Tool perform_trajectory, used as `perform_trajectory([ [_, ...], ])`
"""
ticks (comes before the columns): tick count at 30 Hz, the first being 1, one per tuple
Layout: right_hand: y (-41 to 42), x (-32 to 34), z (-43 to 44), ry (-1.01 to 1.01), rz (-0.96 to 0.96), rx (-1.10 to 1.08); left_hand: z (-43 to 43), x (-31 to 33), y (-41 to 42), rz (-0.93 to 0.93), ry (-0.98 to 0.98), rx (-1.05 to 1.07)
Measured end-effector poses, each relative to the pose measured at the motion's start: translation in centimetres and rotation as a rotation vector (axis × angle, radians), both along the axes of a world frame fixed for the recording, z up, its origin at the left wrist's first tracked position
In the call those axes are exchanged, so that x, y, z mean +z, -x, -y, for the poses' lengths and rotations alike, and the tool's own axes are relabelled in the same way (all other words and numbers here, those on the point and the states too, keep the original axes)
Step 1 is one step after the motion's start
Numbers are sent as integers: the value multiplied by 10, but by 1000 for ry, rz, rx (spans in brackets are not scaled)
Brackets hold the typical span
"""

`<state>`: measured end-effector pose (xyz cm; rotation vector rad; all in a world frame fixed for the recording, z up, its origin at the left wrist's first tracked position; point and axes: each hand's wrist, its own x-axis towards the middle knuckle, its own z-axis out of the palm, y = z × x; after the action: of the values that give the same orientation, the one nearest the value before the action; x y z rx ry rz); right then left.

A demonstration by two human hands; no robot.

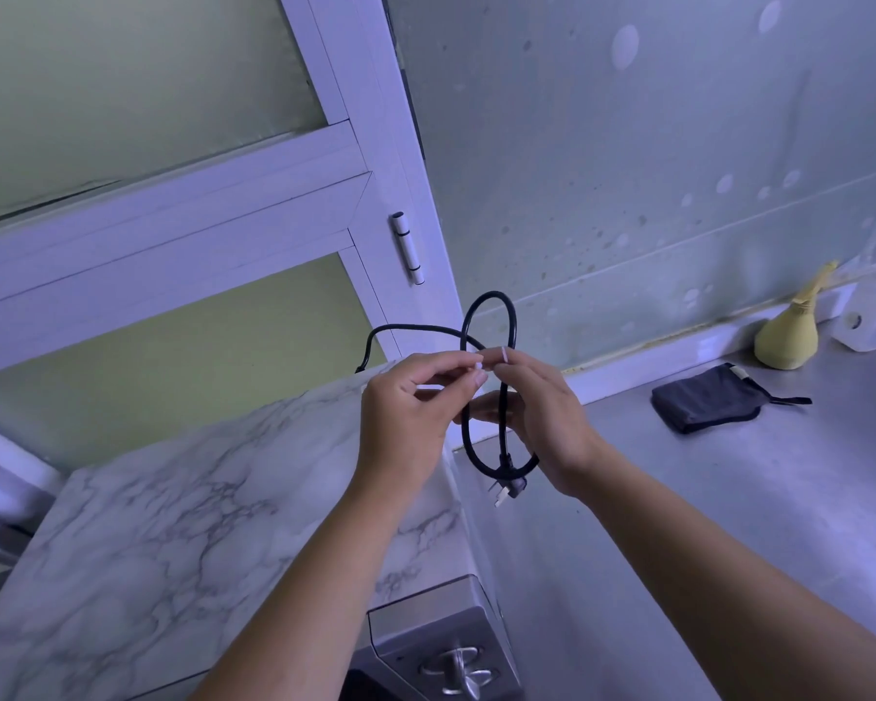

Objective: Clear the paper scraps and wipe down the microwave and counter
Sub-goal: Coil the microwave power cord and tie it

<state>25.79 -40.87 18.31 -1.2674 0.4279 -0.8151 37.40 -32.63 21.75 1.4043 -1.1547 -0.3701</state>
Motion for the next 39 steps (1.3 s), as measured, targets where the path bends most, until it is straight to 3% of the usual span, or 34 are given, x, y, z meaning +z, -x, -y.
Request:
perform_trajectory([
  [10,1,8,-9,87,-38,-8,1,3,5,77,47,-17],
  [18,0,7,-7,53,41,73,1,0,5,157,10,-42],
  [24,5,10,-2,-160,120,137,0,3,0,120,21,-49],
  [39,-1,15,-5,-105,50,84,-12,-6,-17,-137,90,4],
])
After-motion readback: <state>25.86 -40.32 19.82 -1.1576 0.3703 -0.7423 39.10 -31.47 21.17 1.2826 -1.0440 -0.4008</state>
